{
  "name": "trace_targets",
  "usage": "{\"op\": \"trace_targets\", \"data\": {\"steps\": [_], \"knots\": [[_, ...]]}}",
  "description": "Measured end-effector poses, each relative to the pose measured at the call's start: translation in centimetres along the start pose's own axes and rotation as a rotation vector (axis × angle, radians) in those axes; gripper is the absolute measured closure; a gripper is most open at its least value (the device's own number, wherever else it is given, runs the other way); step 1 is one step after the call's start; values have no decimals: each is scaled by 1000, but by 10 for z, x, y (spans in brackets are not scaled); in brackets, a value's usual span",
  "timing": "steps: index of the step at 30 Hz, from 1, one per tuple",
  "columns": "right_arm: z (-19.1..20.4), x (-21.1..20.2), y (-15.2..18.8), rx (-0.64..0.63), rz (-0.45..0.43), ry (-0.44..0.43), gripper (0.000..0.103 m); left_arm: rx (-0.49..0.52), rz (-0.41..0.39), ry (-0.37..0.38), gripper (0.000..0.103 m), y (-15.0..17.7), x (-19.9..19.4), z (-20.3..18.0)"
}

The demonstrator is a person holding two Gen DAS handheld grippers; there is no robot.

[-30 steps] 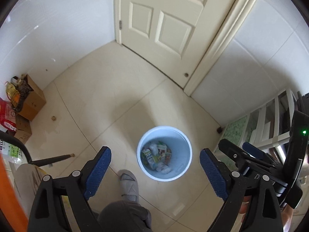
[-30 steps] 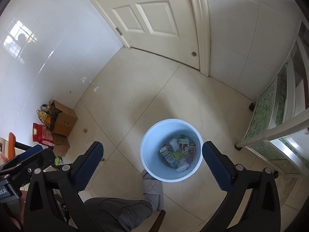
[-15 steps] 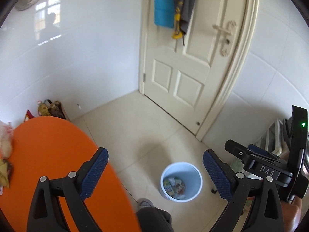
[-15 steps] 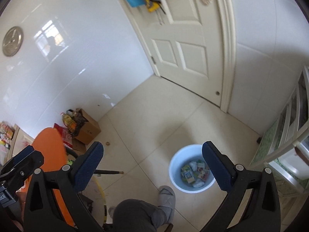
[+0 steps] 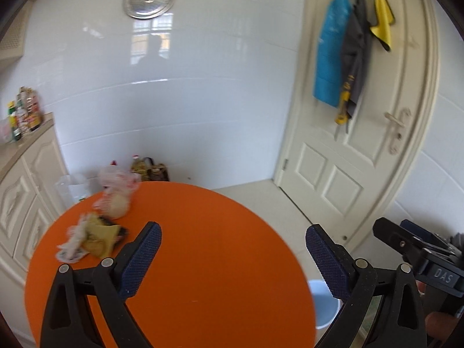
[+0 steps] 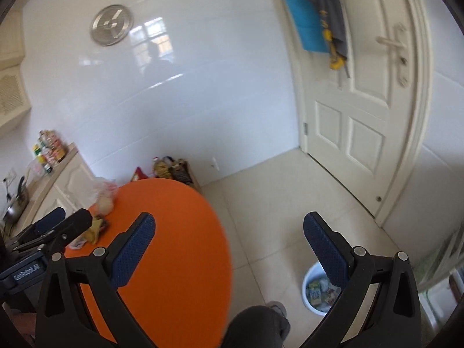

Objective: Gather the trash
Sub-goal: 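Move both open tools back to the trash on the table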

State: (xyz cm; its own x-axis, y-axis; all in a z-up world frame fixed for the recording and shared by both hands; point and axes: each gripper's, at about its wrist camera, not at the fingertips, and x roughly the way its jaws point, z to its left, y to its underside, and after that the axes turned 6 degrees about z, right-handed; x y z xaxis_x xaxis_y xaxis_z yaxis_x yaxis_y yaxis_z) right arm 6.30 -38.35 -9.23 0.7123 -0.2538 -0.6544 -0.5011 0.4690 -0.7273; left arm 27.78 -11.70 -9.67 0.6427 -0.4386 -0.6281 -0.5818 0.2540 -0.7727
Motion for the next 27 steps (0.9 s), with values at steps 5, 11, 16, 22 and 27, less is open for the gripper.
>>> {"op": "trace_targets", "data": {"steps": [5,11,16,22,27], "knots": [[58,-6,1,-89,-32,-69,0,-69,-56,-80,4,26,-51,36],[122,-13,10,-183,-59,-143,0,-140,-120,-181,1,69,-103,65],[160,-14,20,-263,-77,-179,0,-196,-146,-223,1,110,-140,86],[187,-6,25,-303,-64,-212,0,-219,-118,-262,1,137,-149,98],[204,17,28,-340,-16,-214,0,-254,-68,-279,1,130,-126,109]]}}
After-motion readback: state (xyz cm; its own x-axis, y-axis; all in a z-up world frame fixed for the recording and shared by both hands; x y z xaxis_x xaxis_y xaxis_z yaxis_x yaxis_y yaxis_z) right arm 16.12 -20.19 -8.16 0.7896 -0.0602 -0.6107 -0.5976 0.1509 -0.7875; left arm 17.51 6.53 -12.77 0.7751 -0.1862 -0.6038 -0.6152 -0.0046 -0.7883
